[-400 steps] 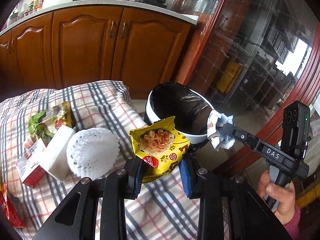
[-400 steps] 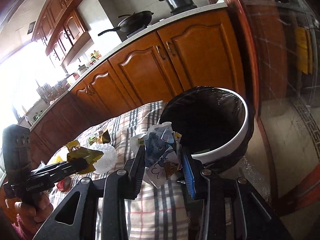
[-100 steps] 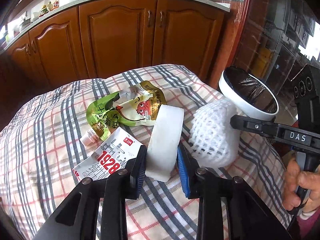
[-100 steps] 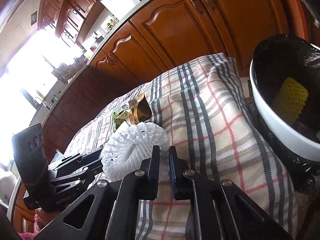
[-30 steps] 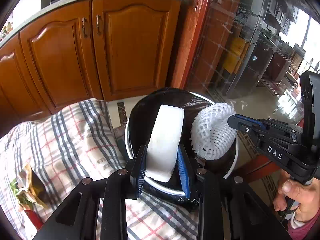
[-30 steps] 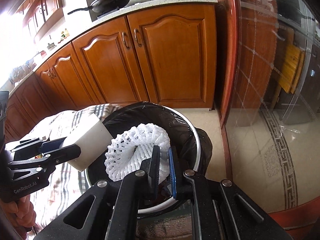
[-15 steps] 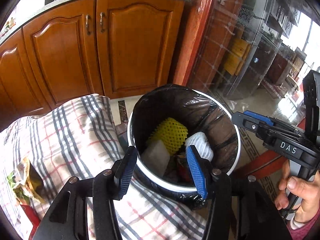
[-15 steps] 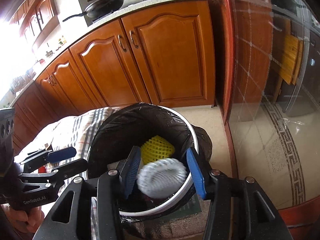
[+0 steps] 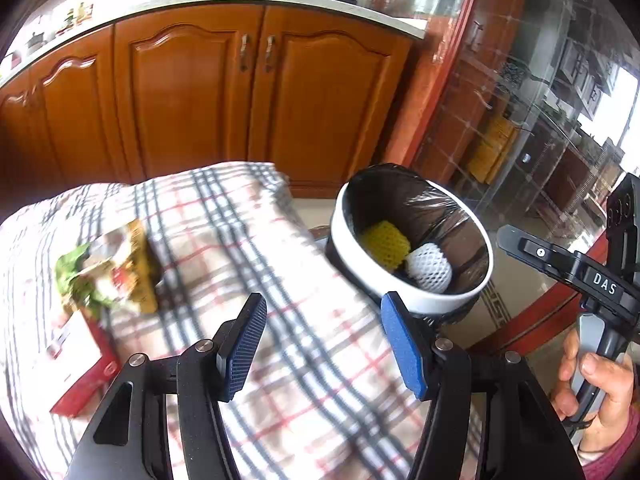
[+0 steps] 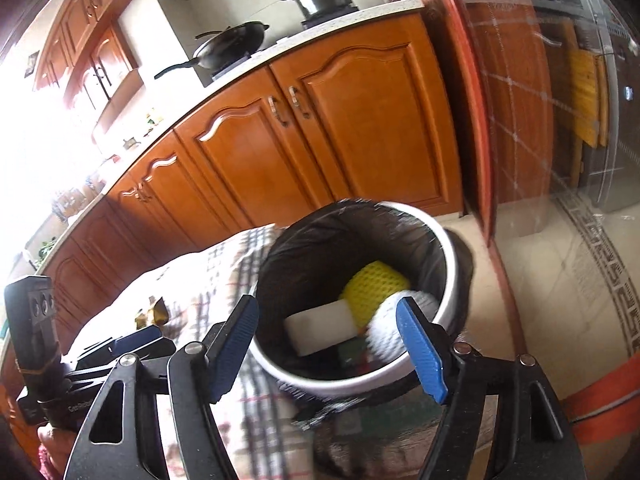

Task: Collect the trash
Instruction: 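Move both open tools back toward the table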

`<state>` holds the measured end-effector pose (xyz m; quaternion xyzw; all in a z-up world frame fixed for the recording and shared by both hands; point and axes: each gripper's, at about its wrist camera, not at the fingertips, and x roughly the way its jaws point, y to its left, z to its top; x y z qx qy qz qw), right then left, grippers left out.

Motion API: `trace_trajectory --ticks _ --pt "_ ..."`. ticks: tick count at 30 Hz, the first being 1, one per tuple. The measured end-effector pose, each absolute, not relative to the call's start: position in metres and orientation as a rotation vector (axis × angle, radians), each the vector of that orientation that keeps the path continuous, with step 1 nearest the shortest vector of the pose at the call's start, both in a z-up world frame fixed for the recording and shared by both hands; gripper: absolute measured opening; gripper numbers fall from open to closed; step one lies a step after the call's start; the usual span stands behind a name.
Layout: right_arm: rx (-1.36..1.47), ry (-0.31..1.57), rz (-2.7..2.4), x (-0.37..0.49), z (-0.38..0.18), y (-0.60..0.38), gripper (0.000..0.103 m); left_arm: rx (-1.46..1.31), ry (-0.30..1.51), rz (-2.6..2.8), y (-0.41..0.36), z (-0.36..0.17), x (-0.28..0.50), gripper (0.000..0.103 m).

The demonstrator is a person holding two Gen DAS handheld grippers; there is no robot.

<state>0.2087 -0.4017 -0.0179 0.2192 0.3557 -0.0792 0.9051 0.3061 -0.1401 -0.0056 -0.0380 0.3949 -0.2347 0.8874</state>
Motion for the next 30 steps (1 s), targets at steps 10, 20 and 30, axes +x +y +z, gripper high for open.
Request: trace_trajectory --ticks 10,20,30 --pt "0.448 0.762 -0.097 0.208 -0.024 -0.355 0.073 -0.145 0.82 -0.442 -0.078 -0.002 0.271 0.059" --pt "0.409 0.775 -0.017 0.215 -0.027 -0.317 0.073 -0.18 0.778 -0.397 -0.012 0.003 0.235 0.059" --pt "0.287 0.841 0.151 0.251 -0.03 -0.269 0.073 -0.1 0.778 -0.397 0.032 0.011 0.231 0.059"
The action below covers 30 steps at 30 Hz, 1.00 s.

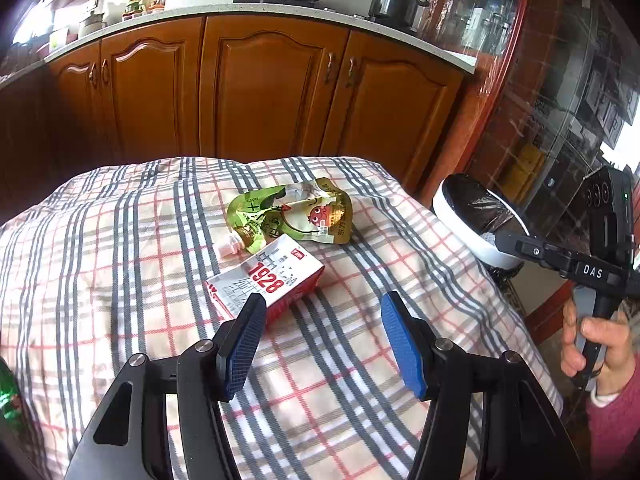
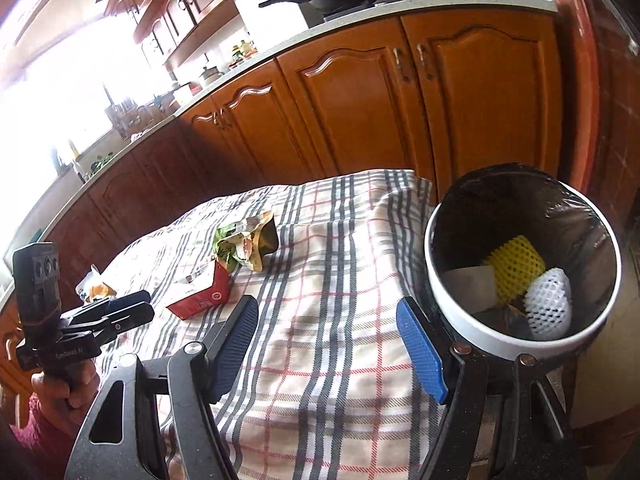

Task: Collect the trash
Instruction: 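Move both open tools back toward the table, then grasp the white milk carton with the left tool while the right tool grasps the green pouch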

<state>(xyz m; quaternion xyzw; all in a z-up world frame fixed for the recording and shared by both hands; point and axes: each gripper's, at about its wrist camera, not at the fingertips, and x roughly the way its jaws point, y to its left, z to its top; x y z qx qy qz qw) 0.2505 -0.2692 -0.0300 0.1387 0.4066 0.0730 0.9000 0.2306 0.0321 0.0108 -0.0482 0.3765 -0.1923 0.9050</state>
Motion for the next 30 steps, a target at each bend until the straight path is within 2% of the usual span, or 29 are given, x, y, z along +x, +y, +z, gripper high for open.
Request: trace_trajectory --ticks 7,13,22,26,30 --pt "0.226 0.884 0.248 0.284 -0.038 -0.244 0.073 -0.02 0.809 -0.411 0.042 0.007 0.248 0.06" --pt "0.102 0.908 0.336 0.321 -0.038 -0.217 0.073 0.032 0.822 -0.433 0.048 0.001 0.271 0.067" --pt "0.061 0.944 0.476 0.375 -0.049 -0.192 0.073 0.1 0.878 -0.493 0.033 -0.024 0.317 0.069" --pt "0.041 0.974 0.52 0.398 -0.057 -0.185 0.073 0.123 0.891 -0.495 0.026 -0.031 0.325 0.069" --pt "-0.01 1.011 0.555 0.423 -0.066 -0.182 0.073 0.141 0.892 -0.492 0.024 -0.033 0.322 0.062"
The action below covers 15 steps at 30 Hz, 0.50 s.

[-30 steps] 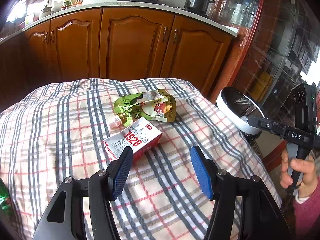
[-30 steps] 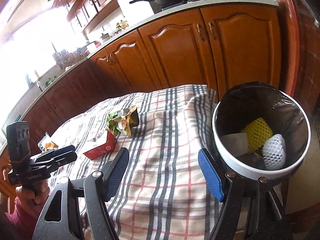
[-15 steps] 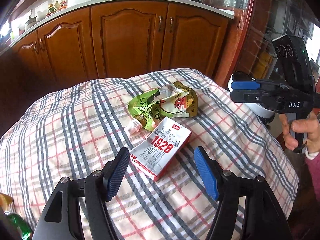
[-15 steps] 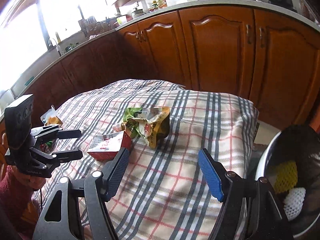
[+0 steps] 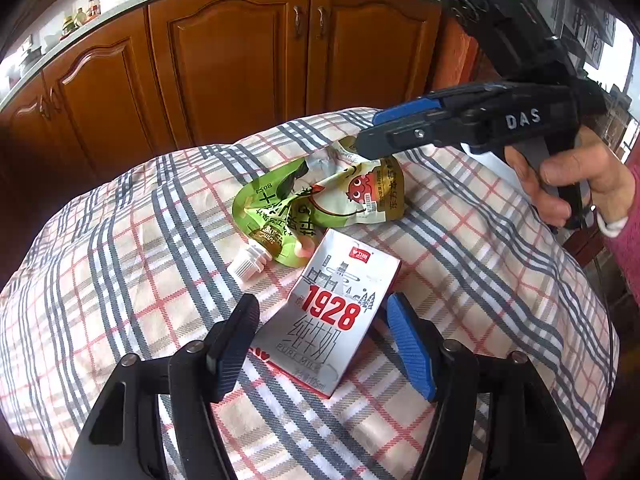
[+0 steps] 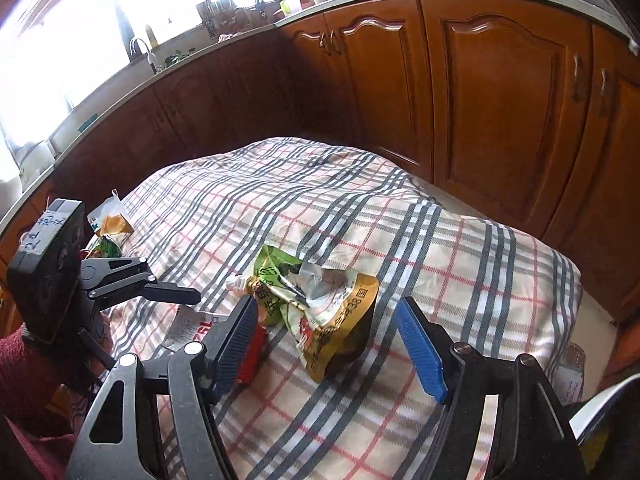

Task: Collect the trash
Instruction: 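Grasp the white milk carton with the left tool while the right tool grasps the green pouch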

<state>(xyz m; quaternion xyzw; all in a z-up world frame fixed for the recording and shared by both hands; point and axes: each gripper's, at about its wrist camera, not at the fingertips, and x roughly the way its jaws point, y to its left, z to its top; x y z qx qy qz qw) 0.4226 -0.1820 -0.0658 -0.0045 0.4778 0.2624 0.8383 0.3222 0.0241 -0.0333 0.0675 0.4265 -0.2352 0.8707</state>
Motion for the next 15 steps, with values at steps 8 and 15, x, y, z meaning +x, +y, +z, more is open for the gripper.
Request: trace_trajectory --ticks 8,15 --pt "-0.034 1.129 0.628 0.462 -0.093 -0.17 0.073 0.167 0.915 -0.49 0.024 -0.03 0.31 0.052" --pt "0.032 1.155 0.62 0.437 -0.097 -0.179 0.03 0.068 0.95 -0.472 0.041 -0.028 0.3 0.048"
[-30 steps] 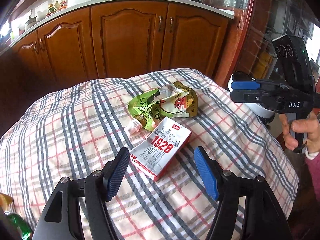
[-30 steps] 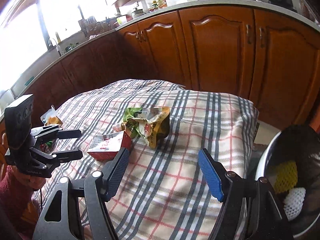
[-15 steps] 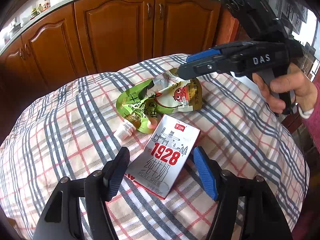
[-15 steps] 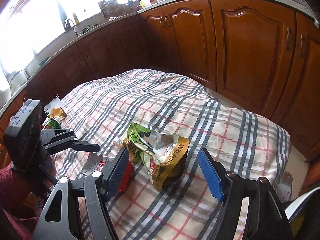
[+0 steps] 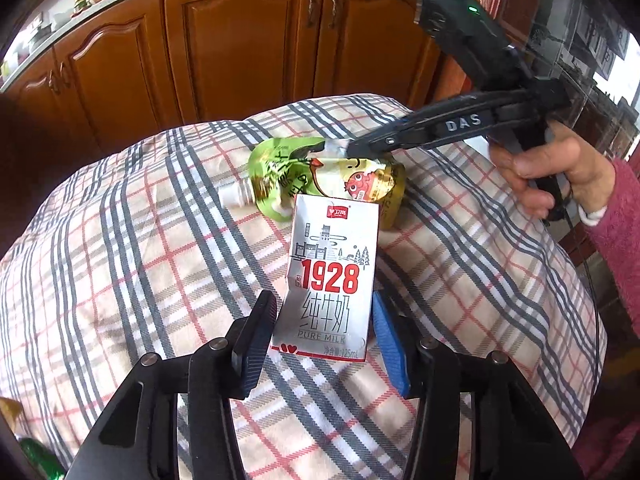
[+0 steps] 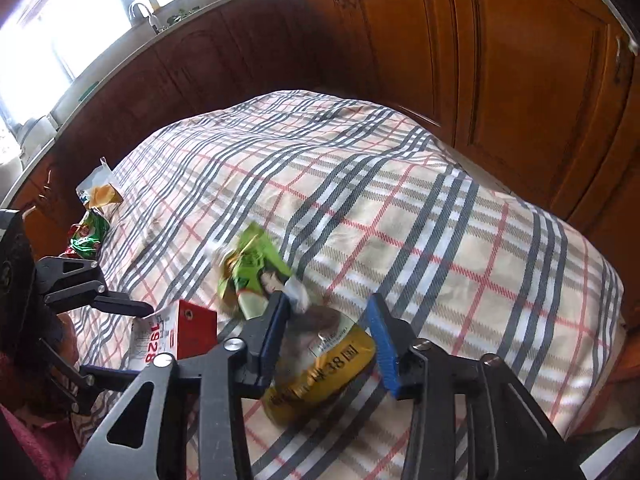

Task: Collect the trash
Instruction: 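Grasp the white milk carton with the left tool while the right tool grasps the green pouch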

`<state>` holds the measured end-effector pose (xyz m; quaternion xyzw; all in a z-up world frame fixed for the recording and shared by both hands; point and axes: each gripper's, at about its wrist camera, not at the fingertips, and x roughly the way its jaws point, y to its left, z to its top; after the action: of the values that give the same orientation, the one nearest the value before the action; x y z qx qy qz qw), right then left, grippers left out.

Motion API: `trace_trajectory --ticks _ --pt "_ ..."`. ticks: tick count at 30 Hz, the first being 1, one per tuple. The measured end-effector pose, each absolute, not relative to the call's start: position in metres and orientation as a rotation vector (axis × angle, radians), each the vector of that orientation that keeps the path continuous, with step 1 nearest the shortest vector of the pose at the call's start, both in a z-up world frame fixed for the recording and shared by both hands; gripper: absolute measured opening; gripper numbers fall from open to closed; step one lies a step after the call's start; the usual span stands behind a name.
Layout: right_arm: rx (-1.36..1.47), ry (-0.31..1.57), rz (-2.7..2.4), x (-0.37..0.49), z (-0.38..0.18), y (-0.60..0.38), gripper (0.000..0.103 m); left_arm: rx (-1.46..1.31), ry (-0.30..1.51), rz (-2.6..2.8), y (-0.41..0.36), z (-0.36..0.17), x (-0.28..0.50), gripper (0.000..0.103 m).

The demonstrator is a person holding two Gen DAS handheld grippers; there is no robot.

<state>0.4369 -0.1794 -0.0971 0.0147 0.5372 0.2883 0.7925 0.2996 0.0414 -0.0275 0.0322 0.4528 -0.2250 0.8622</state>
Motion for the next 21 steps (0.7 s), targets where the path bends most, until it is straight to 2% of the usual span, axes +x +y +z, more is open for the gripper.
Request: trace_trajectory --ticks 1,11,12,14,15,16,17,18,19,20,21 --pt "0.062 1.157 0.614 0.43 -0.095 -0.185 0.014 0.054 0.952 -0.465 0.043 -0.027 0.299 0.048" --pt "0.281 1.124 0.444 0.34 -0.081 -0.227 0.003 0.067 0.931 -0.379 0.018 -0.03 0.3 0.052" --pt "0.31 1.112 0.429 0.335 -0.081 -0.23 0.008 0.068 0.933 -0.371 0.017 -0.031 0.301 0.054" --pt "0.385 1.089 0.411 0.333 -0.086 -0.236 0.01 0.064 0.937 -0.353 0.015 -0.034 0.305 0.058" --pt "0.415 1.082 0.396 0.334 -0.088 -0.238 0.017 0.058 0.941 -0.348 0.015 -0.036 0.306 0.059" --pt "0.445 1.074 0.384 0.335 -0.091 -0.239 0.034 0.051 0.944 -0.344 0.015 -0.038 0.308 0.058" --pt "0.478 1.061 0.375 0.337 -0.094 -0.24 0.041 0.041 0.945 -0.343 0.016 -0.041 0.309 0.058" --pt "0.511 1.051 0.374 0.339 -0.097 -0.24 0.044 0.029 0.949 -0.344 0.018 -0.044 0.313 0.056" --pt "0.544 1.044 0.378 0.342 -0.099 -0.24 0.044 0.012 0.954 -0.348 0.02 -0.046 0.313 0.05" --pt "0.568 1.04 0.377 0.345 -0.102 -0.239 0.044 -0.003 0.957 -0.351 0.022 -0.048 0.313 0.049" --pt "0.578 1.041 0.375 0.348 -0.106 -0.239 0.037 -0.013 0.951 -0.35 0.023 -0.048 0.313 0.049"
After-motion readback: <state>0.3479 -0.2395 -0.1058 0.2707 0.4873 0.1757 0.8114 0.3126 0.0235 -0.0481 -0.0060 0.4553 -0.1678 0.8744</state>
